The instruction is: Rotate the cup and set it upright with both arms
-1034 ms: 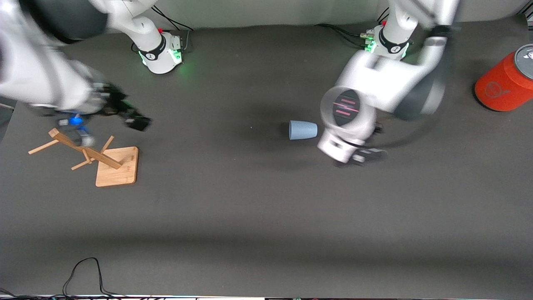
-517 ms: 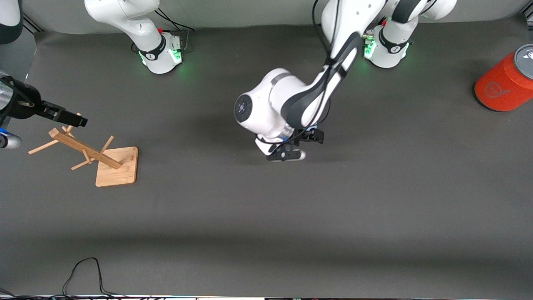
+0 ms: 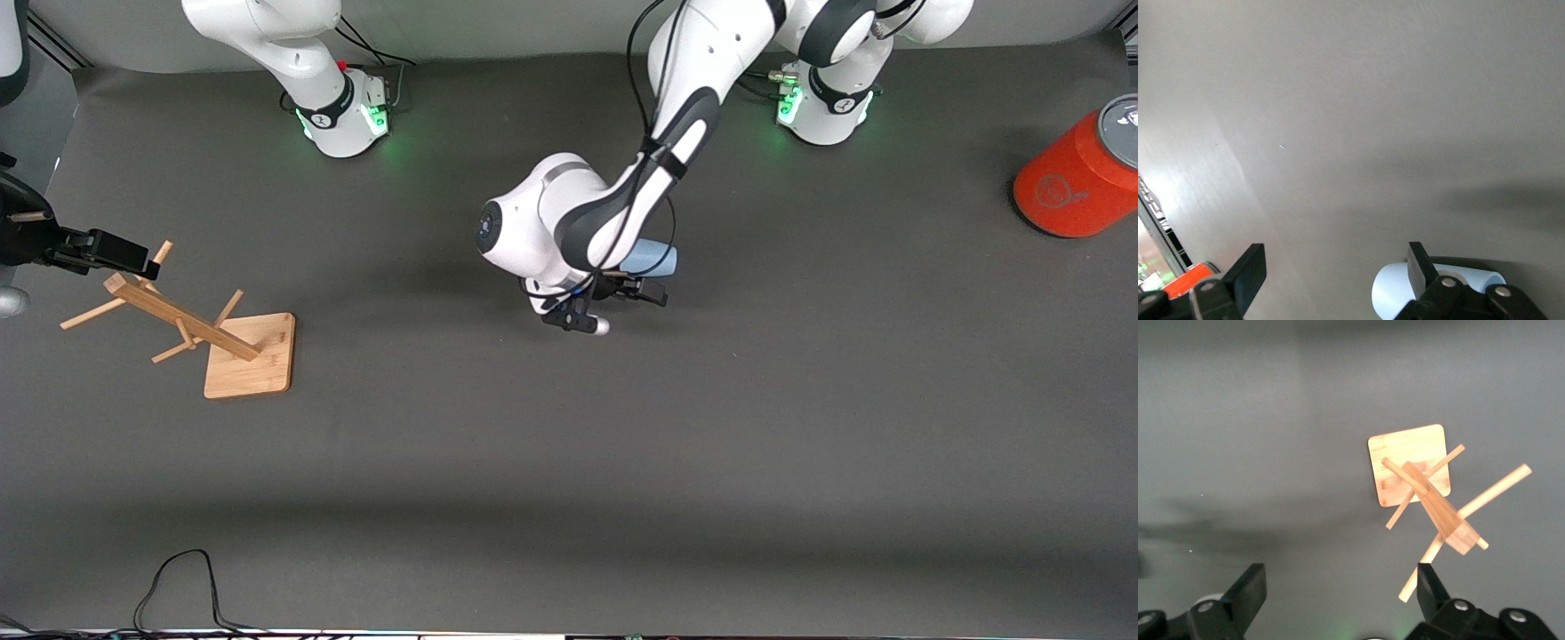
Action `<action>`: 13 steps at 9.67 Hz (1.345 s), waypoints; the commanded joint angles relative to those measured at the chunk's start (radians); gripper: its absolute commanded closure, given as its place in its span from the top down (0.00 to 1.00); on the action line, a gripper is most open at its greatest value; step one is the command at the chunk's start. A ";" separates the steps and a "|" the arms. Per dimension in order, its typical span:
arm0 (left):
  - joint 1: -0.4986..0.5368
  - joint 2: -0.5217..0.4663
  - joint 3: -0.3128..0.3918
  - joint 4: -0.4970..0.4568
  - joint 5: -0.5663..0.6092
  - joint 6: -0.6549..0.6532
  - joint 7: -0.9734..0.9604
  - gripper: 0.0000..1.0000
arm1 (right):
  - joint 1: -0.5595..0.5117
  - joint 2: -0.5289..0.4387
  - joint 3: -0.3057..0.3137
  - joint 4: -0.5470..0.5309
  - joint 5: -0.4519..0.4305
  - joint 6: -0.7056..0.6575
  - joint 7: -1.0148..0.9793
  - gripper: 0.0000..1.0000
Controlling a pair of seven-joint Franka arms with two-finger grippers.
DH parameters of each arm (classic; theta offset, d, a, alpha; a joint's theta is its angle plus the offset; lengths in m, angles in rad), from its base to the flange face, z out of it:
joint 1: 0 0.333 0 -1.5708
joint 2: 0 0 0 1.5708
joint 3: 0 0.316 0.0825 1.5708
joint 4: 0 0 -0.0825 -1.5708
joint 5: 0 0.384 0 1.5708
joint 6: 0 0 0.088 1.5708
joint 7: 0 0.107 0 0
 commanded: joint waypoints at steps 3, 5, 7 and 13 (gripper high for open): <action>-0.022 0.005 -0.043 -0.020 0.017 0.001 0.052 0.95 | 0.017 -0.017 0.012 -0.029 -0.035 0.054 -0.035 1.00; -0.050 0.005 -0.051 -0.047 0.012 0.002 0.048 0.94 | 0.000 -0.018 0.016 -0.037 -0.048 0.055 -0.037 1.00; -0.086 0.005 -0.051 -0.070 -0.015 0.005 0.032 0.94 | -0.081 -0.018 0.093 -0.035 -0.049 0.057 -0.072 1.00; -0.105 0.005 -0.050 -0.148 0.006 0.009 0.048 0.86 | -0.074 -0.017 0.094 -0.035 -0.049 0.055 -0.072 1.00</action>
